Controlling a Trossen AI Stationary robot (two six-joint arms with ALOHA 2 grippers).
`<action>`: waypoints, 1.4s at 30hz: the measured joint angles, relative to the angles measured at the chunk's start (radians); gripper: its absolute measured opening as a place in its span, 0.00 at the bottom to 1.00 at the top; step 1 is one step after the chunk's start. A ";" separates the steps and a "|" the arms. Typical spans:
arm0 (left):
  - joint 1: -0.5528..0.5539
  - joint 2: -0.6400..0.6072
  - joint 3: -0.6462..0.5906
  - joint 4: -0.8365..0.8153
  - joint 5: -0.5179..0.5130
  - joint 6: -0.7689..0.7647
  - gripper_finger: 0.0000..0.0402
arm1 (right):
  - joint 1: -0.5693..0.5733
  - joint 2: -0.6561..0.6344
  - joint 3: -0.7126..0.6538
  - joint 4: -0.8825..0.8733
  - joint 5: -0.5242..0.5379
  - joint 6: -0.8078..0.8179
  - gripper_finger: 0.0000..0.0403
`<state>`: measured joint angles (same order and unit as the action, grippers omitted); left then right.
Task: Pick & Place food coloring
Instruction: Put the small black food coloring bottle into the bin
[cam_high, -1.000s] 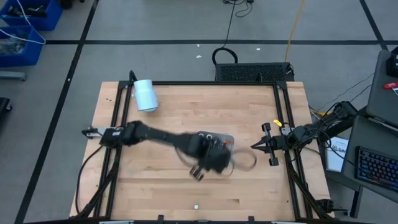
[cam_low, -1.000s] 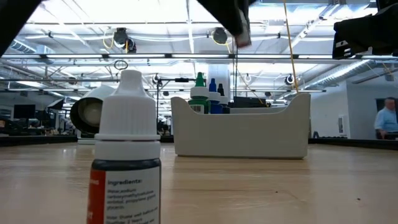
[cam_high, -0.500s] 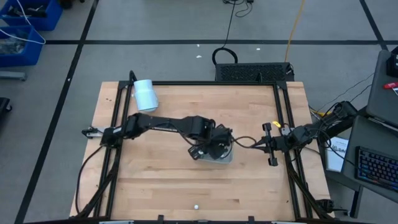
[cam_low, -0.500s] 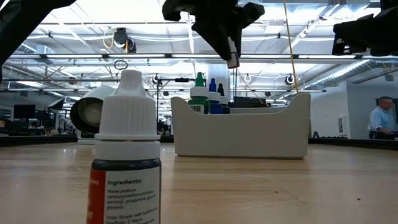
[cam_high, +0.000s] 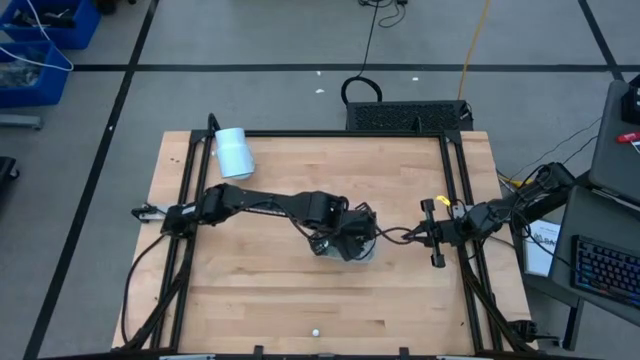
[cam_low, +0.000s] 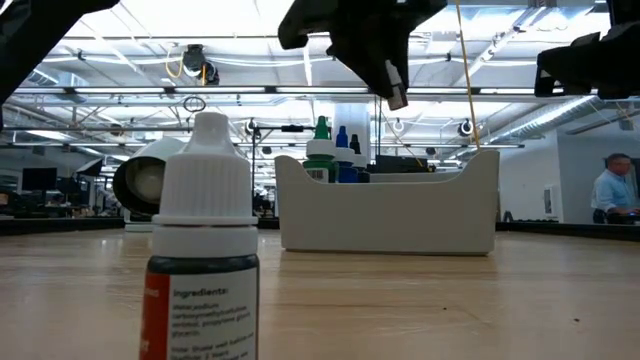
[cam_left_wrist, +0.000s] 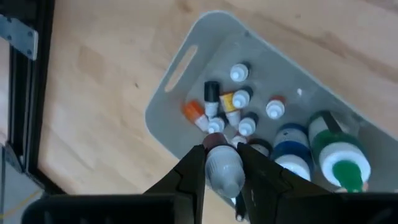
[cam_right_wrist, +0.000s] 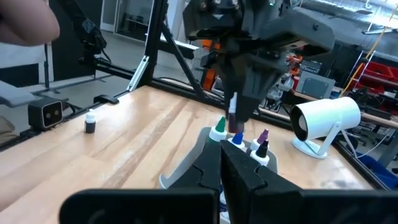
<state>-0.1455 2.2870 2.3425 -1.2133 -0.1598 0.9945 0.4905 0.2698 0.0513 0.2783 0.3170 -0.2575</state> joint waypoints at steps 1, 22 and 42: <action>0.000 0.002 0.000 0.007 0.008 0.008 0.21 | 0.000 0.000 0.000 0.000 0.000 0.008 0.00; -0.026 0.127 -0.001 0.048 0.090 -0.009 0.21 | 0.000 0.000 0.000 0.008 -0.001 0.008 0.00; 0.001 0.156 0.000 0.054 0.169 -0.037 0.21 | 0.000 0.000 0.000 0.009 -0.001 0.010 0.00</action>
<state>-0.1442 2.4428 2.3421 -1.1595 0.0095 0.9572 0.4907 0.2703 0.0513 0.2871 0.3161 -0.2478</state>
